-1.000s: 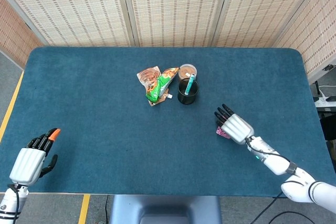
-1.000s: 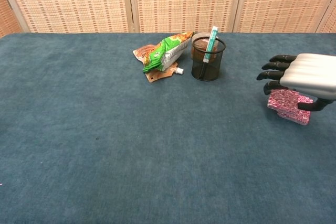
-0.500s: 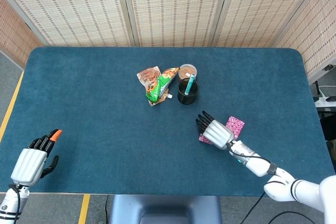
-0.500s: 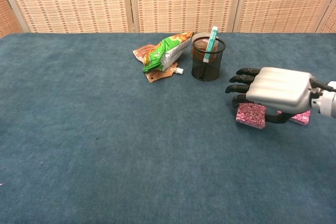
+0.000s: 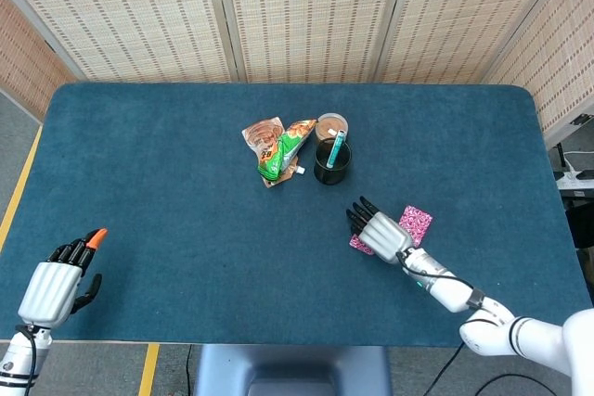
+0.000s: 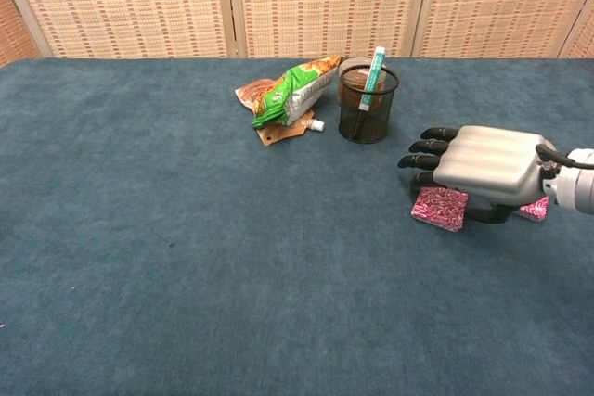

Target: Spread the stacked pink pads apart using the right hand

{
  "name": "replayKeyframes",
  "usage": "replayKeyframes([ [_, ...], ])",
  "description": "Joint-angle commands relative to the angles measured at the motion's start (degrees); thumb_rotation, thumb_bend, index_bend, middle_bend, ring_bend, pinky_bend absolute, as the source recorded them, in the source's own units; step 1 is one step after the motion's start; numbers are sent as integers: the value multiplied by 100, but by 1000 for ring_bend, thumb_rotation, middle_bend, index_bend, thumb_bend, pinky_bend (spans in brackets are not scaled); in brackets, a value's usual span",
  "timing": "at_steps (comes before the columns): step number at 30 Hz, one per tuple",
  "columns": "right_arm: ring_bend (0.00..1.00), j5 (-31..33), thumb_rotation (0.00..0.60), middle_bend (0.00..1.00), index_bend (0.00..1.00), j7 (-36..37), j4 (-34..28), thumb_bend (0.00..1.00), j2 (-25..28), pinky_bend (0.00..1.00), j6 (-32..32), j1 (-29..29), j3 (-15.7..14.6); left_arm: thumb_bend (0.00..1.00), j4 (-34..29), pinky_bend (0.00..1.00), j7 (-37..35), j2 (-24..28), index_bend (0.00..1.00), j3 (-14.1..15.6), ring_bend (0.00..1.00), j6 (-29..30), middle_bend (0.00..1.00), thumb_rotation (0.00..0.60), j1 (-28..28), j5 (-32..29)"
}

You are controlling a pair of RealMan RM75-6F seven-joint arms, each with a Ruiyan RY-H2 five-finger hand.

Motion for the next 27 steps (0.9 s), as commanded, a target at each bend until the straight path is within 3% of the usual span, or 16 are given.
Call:
replayKeyframes([
  [1, 0, 44, 600, 29, 0, -29, -71, 297, 62, 23, 8, -8, 9, 477, 6, 316, 11, -10, 0, 2, 217, -10, 132, 600, -4, 1],
  [11, 0, 166, 600, 24, 0, 347, -335, 296, 633, 22, 361, -176, 79, 476, -4, 317, 82, -32, 0, 5, 221, -18, 137, 600, -6, 4],
  [20, 0, -216, 600, 24, 0, 1082, -121, 278, 1233, 21, 607, -395, -296, 476, -26, 317, 132, -54, 0, 39, 223, -54, 138, 600, -13, 37],
  [27, 0, -376, 600, 25, 55, 1368, 155, 276, 1245, 20, 710, -541, -469, 475, -14, 318, 150, -88, 0, 62, 223, -163, 138, 600, -55, 33],
])
